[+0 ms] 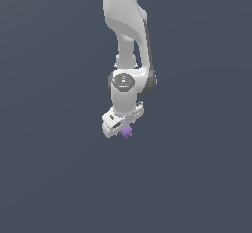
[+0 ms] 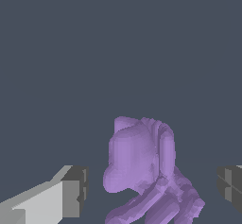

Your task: Pick up the object and move it to a goal position.

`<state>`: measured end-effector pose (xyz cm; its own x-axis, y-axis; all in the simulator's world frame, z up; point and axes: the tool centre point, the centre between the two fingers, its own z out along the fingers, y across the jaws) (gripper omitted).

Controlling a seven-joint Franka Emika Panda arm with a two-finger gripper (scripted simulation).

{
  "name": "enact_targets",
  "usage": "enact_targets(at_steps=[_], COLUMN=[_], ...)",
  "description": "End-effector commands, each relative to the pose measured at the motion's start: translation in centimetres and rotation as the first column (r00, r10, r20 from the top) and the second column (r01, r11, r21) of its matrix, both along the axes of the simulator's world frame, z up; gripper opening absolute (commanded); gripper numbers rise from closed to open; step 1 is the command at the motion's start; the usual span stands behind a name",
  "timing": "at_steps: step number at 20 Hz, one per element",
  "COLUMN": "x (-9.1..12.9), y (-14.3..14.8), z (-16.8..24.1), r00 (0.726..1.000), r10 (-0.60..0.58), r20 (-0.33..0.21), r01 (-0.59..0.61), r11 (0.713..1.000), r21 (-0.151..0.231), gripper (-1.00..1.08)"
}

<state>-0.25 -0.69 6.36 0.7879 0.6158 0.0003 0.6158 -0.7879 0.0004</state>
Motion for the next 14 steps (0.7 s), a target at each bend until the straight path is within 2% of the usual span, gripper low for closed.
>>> enact_targets(at_steps=[1,7,8,14], x=[-0.1,0.0,0.0,0.0], y=[0.0,0.0,0.0,0.0], z=[-1.3,-2.4,-2.4,-2.4], r00=[1.0,1.0,1.0,1.0], r10=[0.001,0.002,0.002,0.002], r20=[-0.001,0.0,0.0,0.0], r01=[-0.001,-0.002,-0.002,-0.002], r11=[1.0,1.0,1.0,1.0], r21=[0.0,0.0,0.0,0.0], gripper=[1.0,1.0,-1.0,-1.0])
